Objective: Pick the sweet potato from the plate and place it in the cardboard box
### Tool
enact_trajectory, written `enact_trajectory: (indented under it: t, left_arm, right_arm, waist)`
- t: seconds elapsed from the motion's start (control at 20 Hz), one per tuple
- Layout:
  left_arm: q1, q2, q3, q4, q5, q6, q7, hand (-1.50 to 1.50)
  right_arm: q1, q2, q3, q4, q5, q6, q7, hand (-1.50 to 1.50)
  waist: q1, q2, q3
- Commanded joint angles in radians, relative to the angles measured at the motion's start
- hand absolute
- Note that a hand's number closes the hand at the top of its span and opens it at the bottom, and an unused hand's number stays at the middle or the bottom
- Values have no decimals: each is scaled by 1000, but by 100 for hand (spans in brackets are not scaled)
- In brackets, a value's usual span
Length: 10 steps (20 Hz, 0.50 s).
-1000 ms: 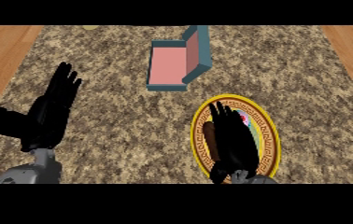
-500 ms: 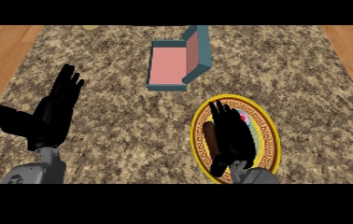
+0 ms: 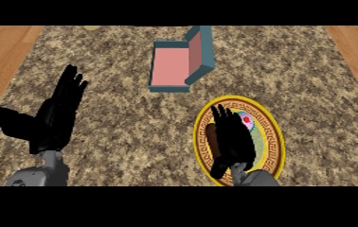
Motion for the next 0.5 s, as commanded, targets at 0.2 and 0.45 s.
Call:
enact_trajectory:
  t: [0.2, 0.45]
  left_arm:
    - [6, -4, 8, -15, -17, -3, -4, 0]
    - [-21, 10, 34, 4, 1, -16, 23, 0]
  right_arm:
    - [41, 3, 14, 6, 33, -8, -41, -150]
    - [-14, 11, -15, 95, 48, -57, -105, 150]
  waist:
    - [-1, 0, 0]
    - [0, 0, 0]
